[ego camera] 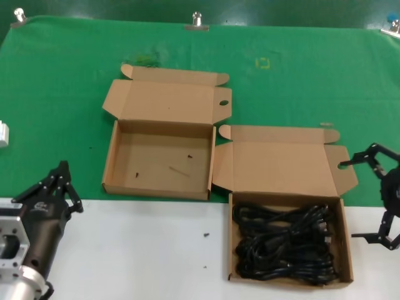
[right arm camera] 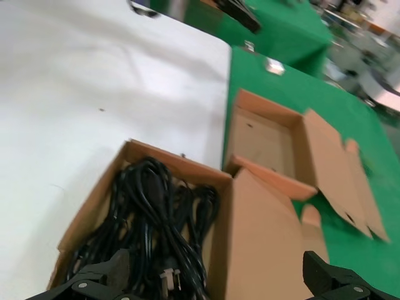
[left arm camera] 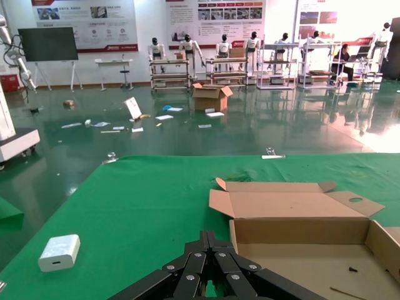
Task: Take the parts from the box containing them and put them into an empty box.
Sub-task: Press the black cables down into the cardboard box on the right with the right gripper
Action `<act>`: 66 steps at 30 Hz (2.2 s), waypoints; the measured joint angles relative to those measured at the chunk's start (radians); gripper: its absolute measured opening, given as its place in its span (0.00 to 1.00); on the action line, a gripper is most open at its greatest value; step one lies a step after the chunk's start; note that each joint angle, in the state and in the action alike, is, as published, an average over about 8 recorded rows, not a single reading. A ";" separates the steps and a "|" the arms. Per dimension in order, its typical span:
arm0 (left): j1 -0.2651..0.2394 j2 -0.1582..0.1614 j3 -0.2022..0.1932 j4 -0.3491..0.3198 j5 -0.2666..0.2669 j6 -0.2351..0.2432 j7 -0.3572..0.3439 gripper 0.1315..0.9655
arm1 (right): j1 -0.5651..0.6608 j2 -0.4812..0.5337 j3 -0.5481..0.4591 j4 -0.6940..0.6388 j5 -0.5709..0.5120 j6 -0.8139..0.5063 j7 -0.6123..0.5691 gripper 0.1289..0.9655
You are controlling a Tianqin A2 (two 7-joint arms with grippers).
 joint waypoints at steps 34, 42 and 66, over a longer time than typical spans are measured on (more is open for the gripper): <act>0.000 0.000 0.000 0.000 0.000 0.000 0.000 0.01 | 0.288 -0.329 -0.170 -0.695 -0.193 -0.069 -0.468 1.00; 0.000 0.000 0.000 0.000 0.000 0.000 0.000 0.01 | 0.337 -0.378 -0.154 -0.830 -0.221 0.002 -0.528 1.00; 0.000 0.000 0.000 0.000 0.000 0.000 0.000 0.01 | 0.353 -0.383 -0.113 -0.865 -0.264 0.058 -0.501 0.79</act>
